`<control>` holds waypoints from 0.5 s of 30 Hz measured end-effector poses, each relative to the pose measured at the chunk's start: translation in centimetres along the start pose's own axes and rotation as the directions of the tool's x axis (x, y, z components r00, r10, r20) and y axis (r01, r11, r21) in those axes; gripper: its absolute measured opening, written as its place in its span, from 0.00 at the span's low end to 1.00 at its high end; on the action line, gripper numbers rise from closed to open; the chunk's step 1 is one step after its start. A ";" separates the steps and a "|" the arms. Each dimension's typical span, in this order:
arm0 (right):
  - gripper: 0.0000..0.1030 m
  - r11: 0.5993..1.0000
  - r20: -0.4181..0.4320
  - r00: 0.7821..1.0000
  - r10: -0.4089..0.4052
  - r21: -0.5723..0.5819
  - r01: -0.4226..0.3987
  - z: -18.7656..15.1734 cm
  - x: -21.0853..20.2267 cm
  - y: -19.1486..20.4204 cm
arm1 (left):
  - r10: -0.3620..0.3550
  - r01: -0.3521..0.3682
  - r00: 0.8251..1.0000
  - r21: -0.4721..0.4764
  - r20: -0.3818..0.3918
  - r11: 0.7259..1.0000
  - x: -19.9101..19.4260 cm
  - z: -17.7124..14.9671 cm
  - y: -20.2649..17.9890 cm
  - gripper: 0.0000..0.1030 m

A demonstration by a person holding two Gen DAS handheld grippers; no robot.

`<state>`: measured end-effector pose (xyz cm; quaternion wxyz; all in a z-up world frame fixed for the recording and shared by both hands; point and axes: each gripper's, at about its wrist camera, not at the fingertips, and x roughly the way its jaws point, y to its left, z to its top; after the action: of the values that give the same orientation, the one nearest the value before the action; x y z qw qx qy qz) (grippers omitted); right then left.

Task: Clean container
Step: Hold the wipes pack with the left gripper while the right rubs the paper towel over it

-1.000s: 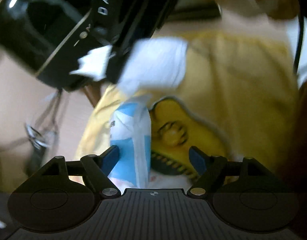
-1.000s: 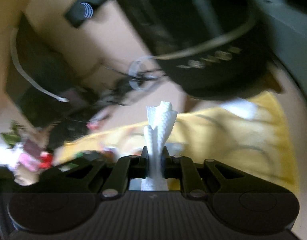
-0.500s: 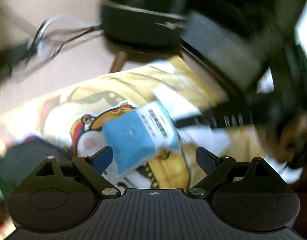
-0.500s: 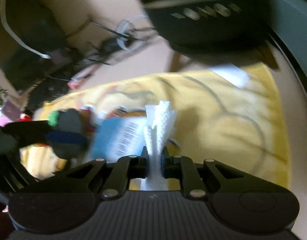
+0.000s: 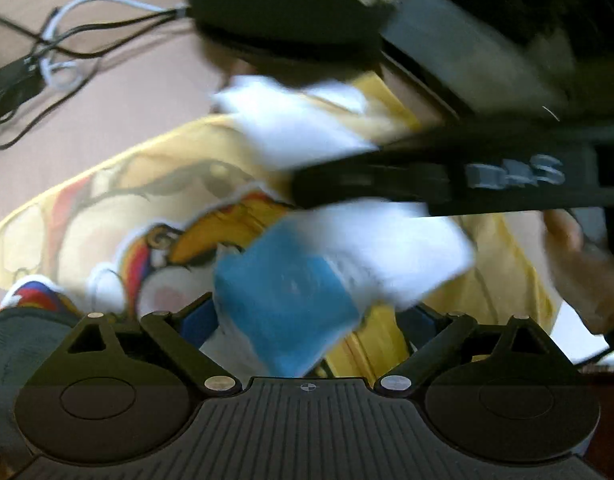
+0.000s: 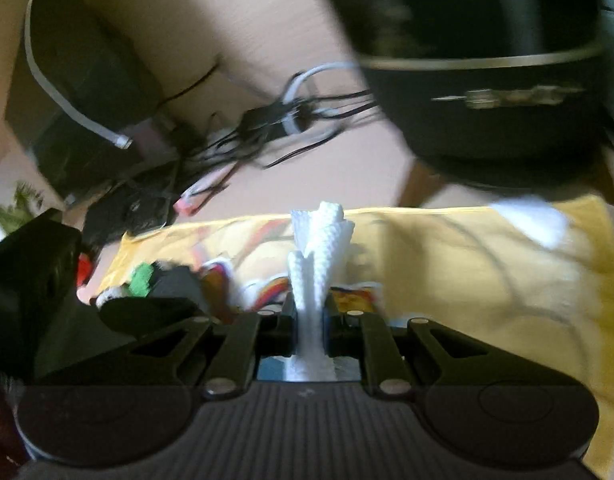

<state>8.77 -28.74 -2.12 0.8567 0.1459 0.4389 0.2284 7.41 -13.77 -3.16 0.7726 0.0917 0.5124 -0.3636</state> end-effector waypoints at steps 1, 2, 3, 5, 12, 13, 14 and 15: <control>0.17 1.000 -0.016 1.000 -0.005 -0.024 0.004 -0.1 0.5 0.4 | -0.012 0.012 1.000 0.005 -0.009 1.000 -0.1 -0.2 -0.4 0.94; 0.17 0.999 -0.028 1.000 -0.014 -0.041 0.013 -0.4 0.7 0.6 | -0.031 0.031 0.999 -0.005 -0.013 1.000 -0.3 -0.5 -0.4 0.94; 0.17 0.998 -0.031 0.999 -0.026 -0.051 0.024 -0.6 0.5 0.5 | -0.050 0.050 0.999 -0.017 -0.016 0.999 -0.6 -0.7 -0.4 0.94; 0.24 0.997 -0.034 0.998 -0.053 -0.065 0.051 -1.1 -0.1 0.2 | -0.080 0.079 0.997 -0.044 -0.017 0.996 -1.1 -1.2 -0.2 0.94; 0.49 0.979 -0.001 0.985 -0.171 -0.115 0.170 -2.3 -3.0 -0.6 | -0.115 0.114 0.993 -0.086 -0.007 0.990 -1.4 -2.1 0.0 0.96; 0.49 0.978 0.006 0.984 -0.177 -0.110 0.177 -2.4 -3.3 -0.6 | -0.121 0.121 0.993 -0.078 -0.006 0.990 -1.6 -2.1 -0.2 0.96; 0.49 0.978 0.014 0.983 -0.183 -0.104 0.183 -2.5 -3.7 -0.6 | -0.130 0.129 0.992 -0.065 -0.007 0.990 -1.6 -2.2 -0.5 0.96; 0.50 0.976 0.023 0.982 -0.189 -0.102 0.190 -2.7 -3.9 -0.4 | -0.134 0.133 0.991 -0.049 -0.011 0.990 -1.6 -2.3 -0.8 0.96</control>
<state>4.71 -31.03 -1.14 0.8838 0.0601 0.4328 0.1672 4.92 -12.46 -2.65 0.7448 0.0413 0.5315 -0.4014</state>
